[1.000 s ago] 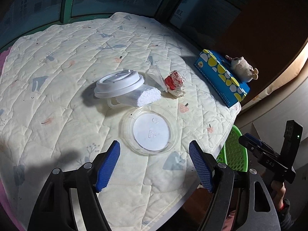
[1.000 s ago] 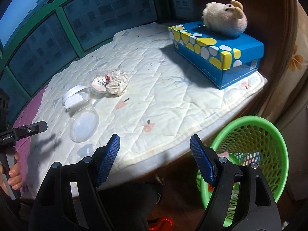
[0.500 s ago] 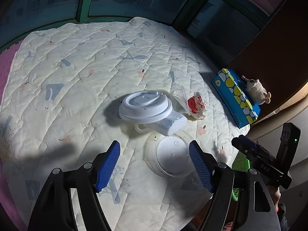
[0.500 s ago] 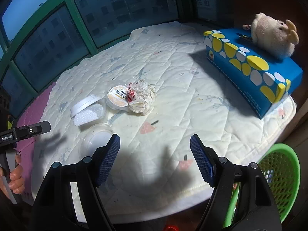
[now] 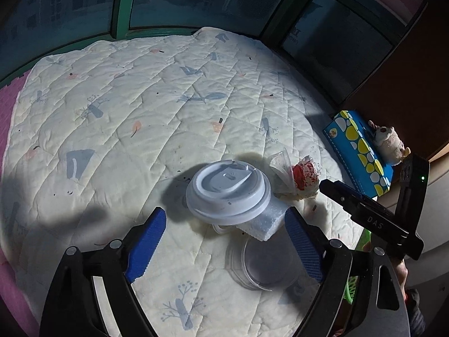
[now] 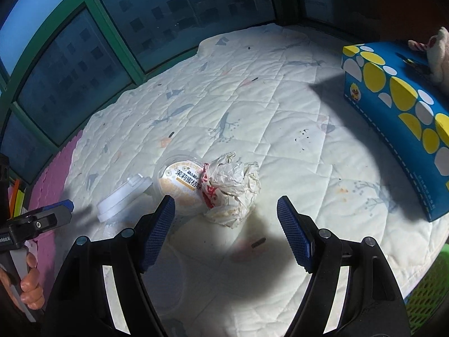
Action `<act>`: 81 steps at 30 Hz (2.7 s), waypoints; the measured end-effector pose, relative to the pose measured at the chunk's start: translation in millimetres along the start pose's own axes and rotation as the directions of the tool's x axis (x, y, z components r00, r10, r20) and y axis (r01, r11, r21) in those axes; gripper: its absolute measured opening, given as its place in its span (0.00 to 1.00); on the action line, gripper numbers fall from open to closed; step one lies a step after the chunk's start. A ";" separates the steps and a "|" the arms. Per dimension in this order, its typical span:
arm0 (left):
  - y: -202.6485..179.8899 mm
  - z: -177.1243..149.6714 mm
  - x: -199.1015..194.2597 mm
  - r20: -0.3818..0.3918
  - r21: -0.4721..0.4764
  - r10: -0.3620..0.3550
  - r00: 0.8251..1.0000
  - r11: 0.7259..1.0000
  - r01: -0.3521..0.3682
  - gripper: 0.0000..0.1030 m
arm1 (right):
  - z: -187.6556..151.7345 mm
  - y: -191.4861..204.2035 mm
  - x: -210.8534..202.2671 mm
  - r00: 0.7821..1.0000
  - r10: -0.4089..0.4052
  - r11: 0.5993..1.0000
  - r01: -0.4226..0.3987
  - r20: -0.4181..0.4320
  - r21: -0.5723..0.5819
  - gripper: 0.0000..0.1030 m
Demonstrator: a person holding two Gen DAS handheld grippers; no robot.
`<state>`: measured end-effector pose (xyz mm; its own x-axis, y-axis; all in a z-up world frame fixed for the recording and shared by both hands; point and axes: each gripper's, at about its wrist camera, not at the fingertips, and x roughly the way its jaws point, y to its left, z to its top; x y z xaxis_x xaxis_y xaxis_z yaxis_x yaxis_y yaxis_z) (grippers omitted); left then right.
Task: Collect trash
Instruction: 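Grasp the crumpled white tissue with the right tool while the left tool grasps the white cup lid, then lift the tissue and the white lid off the mattress with both tools, then carry tissue and lid over the green basket and open both tools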
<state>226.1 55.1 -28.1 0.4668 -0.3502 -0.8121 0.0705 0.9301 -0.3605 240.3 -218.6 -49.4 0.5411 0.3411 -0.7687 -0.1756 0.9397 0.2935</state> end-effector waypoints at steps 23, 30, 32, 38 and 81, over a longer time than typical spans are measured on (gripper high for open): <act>-0.2 43.7 66.2 -0.156 -0.040 -0.054 0.986 0.998 0.048 0.90 | 4.4 -10.7 14.6 1.000 0.013 0.999 -0.012 -0.015 0.036 0.49; 3.6 44.9 79.4 -0.191 -0.104 -0.078 0.979 0.993 0.059 0.90 | -2.8 -14.5 -1.5 1.000 0.007 0.999 -0.007 0.010 0.033 0.49; 3.6 44.2 80.8 -0.193 -0.106 -0.073 0.978 0.993 0.053 0.89 | -4.7 -16.1 -5.5 1.000 0.008 0.999 -0.009 0.013 0.037 0.49; 5.9 42.9 83.5 -0.202 -0.116 -0.078 0.976 0.992 0.055 0.84 | -10.1 -17.8 -13.3 1.000 0.015 0.999 -0.016 0.021 0.052 0.49; -113.7 -17.1 -2.9 -0.066 0.082 -0.164 0.984 0.982 0.169 0.80 | -125.2 -90.7 -138.3 0.987 -0.145 0.975 0.130 0.073 0.182 0.49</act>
<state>201.7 -51.5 7.4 0.3901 -0.5046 -0.7702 0.2204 0.8633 -0.4540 78.4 -348.1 -40.9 0.6191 0.1986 -0.7598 0.0491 0.9558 0.2899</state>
